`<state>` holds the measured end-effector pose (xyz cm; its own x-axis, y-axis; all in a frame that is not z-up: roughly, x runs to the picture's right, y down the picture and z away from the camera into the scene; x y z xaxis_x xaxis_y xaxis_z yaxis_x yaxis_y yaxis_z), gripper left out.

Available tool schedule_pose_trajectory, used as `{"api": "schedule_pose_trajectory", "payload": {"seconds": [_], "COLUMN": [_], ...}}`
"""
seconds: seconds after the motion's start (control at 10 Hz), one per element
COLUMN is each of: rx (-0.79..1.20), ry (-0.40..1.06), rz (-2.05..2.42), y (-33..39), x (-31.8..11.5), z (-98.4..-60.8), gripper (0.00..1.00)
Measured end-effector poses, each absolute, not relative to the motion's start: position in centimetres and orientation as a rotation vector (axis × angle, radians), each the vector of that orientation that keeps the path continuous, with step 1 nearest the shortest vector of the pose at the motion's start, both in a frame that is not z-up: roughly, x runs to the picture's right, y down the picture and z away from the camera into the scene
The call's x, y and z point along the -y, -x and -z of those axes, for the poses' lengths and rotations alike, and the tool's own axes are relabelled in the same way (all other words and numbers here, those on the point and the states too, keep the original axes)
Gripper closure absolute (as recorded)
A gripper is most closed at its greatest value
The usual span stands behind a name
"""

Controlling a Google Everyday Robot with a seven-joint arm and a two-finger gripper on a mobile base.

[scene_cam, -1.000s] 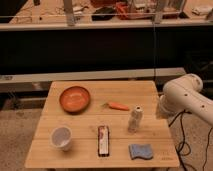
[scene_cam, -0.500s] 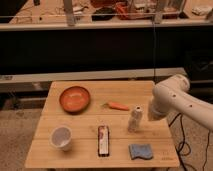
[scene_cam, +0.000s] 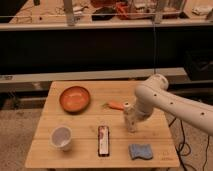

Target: Knock the bottle over

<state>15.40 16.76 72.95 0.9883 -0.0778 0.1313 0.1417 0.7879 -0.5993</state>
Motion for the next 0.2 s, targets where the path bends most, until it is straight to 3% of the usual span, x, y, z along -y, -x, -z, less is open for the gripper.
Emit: {"api": "schedule_pose_trajectory", "payload": {"seconds": [0.2], "rx": [0.117], "ry": [0.666], "rz": [0.113], "y": [-15.44], "x": [-17.00], "z": [-72.72], "gripper": [0.99]}}
